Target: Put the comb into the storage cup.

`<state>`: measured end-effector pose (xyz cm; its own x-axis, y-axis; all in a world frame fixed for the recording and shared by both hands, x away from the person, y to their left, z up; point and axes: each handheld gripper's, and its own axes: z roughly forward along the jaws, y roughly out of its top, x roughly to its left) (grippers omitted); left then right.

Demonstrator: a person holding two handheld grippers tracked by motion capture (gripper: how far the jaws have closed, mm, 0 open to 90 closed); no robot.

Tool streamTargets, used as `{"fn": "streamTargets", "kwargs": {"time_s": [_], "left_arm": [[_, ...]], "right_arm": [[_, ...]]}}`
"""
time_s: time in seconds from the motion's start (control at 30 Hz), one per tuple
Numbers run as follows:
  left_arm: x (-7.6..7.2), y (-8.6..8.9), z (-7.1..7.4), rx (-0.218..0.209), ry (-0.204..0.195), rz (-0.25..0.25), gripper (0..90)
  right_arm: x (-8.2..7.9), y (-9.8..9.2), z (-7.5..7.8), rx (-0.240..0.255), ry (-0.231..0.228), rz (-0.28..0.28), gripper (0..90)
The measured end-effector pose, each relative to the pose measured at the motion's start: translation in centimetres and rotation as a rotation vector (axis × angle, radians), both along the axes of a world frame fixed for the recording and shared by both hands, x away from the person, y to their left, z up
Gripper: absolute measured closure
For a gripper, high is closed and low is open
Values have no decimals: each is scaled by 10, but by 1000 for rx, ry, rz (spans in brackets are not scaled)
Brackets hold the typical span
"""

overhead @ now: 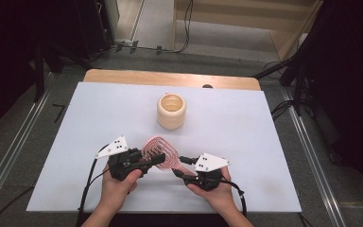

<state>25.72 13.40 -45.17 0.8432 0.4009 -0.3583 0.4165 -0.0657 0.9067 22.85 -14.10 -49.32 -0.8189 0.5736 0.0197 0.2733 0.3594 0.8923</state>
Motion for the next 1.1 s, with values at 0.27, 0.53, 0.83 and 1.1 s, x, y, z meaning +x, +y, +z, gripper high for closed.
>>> {"fn": "streamTargets", "kwargs": {"time_s": [0.27,0.53,0.83,1.1], "left_arm": [[-1,5,2,9,-40,30,638],[-3,5,3,16,-54,30,639],[-3,6,4,19,-60,32,639],[-3,6,4,21,-58,32,639]], "right_arm": [[4,-10,1,60,22,11,385],[7,-13,-2,13,18,-53,152],[11,-22,-7,11,9,-111,143],[12,-25,-9,12,8,-104,143]]}}
